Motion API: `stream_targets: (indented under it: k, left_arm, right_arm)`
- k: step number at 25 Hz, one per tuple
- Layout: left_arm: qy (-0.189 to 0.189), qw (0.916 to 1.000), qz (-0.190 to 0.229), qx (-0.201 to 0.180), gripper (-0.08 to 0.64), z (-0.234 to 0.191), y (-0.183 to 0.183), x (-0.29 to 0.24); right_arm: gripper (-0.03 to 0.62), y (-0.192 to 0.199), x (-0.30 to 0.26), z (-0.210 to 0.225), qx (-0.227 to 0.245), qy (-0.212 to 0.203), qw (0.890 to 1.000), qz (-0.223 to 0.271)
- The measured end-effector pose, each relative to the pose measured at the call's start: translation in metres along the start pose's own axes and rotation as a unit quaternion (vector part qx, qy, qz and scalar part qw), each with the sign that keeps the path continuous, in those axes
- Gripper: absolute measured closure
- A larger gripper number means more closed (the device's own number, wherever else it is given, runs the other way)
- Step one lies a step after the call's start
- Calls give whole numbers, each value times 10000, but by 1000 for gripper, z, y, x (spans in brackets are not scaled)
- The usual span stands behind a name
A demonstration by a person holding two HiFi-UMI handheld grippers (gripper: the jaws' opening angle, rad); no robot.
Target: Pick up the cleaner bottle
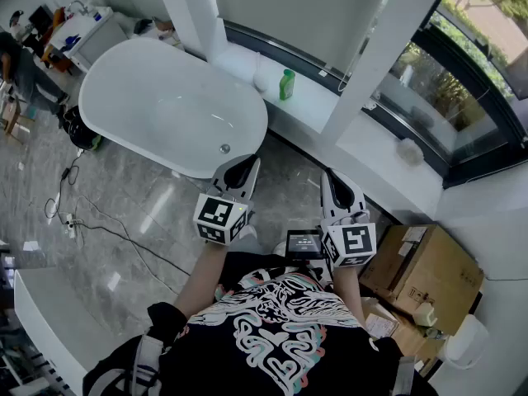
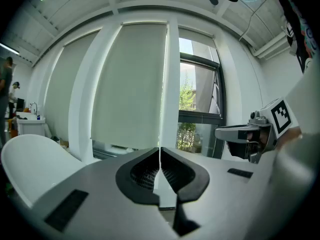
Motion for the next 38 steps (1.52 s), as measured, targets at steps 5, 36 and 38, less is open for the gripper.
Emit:
stream_targets:
  k: [5, 36, 38]
  left_arm:
    - [-44, 10000, -33, -30, 535, 4, 1, -4]
    - [-146, 9997, -189, 46, 535, 19, -10, -54]
    - [-145, 9997, -205, 22, 535, 14, -12, -64]
  right_arm:
    - [565, 5, 2, 1, 33, -26, 10000, -51]
    - [564, 13, 8, 68, -322, -300, 9990, 9]
    - [564, 12, -1, 75, -251, -257, 9993, -44]
Point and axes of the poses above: the fingertips, and each gripper's own axes: x backward along the fingers, z to its right, y out of its underside, the point moved 8 cm from there along x, backward along the fingers, and after that the axes turned 10 degrees about -z, right-handed, at the moved point
